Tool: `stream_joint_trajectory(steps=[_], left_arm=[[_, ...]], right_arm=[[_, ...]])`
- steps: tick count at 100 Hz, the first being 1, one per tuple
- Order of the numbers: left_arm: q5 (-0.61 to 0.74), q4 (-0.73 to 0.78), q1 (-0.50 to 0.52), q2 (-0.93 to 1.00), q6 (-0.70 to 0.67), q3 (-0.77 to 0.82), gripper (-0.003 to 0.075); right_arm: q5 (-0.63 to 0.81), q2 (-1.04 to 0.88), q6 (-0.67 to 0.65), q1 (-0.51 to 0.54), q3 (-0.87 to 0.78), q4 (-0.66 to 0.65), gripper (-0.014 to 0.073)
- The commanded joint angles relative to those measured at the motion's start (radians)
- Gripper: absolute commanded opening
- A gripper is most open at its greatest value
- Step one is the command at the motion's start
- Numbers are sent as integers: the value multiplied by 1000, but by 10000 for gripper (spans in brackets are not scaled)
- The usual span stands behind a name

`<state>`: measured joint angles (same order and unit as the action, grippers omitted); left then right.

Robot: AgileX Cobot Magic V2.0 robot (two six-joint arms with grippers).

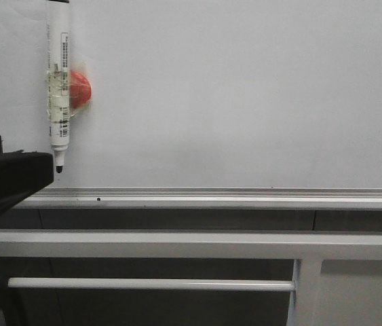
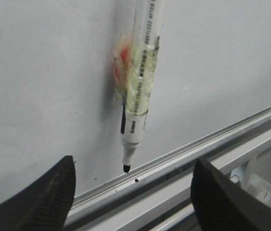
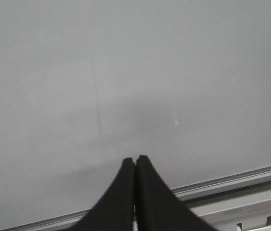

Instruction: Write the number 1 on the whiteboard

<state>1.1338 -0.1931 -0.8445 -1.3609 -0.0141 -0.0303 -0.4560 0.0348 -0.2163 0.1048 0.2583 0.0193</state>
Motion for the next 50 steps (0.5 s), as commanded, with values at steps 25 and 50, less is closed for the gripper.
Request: stream_joint_trajectory(steps=[25, 50], left_arm=[[247, -8, -8, -41, 14, -81, 460], [249, -21, -8, -81, 14, -127, 413]], right_arm=[[73, 23, 4, -2, 35, -2, -63], [73, 23, 4, -2, 35, -2, -64]])
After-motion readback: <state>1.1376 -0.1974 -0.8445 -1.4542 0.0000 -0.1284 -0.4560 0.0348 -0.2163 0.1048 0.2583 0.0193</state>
